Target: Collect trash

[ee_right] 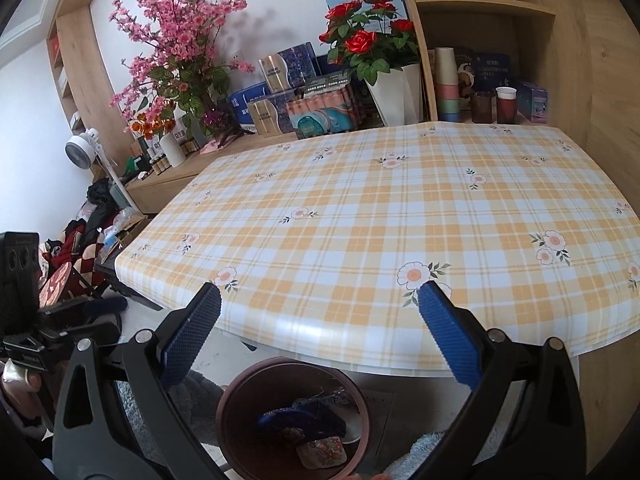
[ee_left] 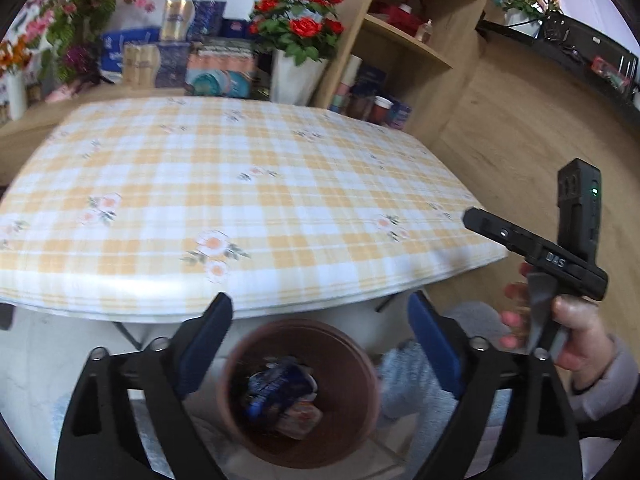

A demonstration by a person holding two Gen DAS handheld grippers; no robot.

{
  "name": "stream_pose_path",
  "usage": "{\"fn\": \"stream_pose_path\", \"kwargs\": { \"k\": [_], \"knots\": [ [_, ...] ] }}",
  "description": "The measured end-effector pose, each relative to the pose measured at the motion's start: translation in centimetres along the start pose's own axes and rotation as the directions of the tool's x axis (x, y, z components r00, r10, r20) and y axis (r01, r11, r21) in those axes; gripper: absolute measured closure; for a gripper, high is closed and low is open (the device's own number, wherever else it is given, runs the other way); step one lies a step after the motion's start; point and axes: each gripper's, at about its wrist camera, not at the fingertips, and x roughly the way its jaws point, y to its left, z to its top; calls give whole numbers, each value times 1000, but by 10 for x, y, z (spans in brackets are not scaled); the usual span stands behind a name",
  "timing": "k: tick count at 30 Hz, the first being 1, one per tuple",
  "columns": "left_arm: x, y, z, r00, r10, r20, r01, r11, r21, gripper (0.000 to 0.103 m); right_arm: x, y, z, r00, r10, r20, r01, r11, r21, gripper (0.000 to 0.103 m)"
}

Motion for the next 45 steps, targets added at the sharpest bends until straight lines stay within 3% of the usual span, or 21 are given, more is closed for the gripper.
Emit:
{"fn": "stream_pose_path", "kwargs": {
  "k": [14,24,33,45],
  "knots": [
    [-31,-1,34,977,165,138,-172,984,47,6,-21,16,28,999,-33,26,35,997,-69,6],
    [-65,-26,91,913,286,291,-333,935,125,6,-56,38,76,989,-100,112,116,982,-148,6],
    [-96,-39,115,879,280,385,-350,928,125,6,-82,48,95,971,-171,165,201,962,-185,6],
    [-104,-42,116,867,292,403,-364,925,112,6,-85,51,94,970,-183,161,213,958,-192,6]
  ]
}}
